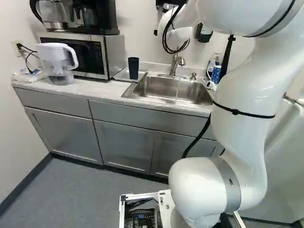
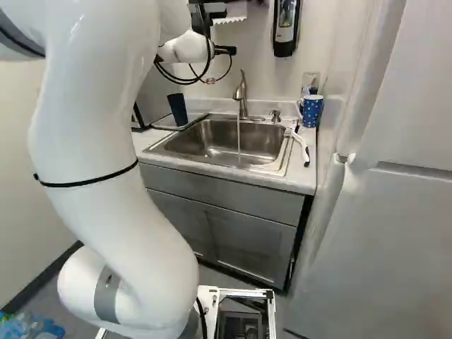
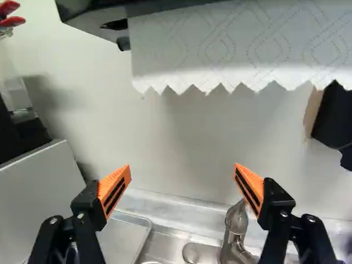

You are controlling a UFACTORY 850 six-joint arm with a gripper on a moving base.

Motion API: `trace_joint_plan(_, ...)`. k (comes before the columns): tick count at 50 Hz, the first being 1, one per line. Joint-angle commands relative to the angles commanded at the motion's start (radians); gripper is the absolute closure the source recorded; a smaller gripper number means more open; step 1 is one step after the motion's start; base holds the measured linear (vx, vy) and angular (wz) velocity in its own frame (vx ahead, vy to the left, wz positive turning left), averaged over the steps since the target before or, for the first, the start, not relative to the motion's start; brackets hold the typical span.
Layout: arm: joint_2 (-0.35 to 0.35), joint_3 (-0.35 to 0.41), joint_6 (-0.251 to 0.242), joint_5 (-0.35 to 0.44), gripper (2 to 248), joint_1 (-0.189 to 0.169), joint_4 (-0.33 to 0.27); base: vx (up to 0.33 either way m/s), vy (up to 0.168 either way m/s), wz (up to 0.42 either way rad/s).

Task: Rinse the cup and place it in the tray

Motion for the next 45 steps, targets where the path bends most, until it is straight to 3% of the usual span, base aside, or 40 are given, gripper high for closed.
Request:
trace_joint_plan(32, -0.145, -0.165, 0.0, -0.077, 3, -0.031, 0.0, 0.0, 0.0, 0.0)
trace_joint_plan(45, -0.166, -0.19, 0.0, -0.12, 3, -0.03, 0.0, 0.0, 0.0, 0.0)
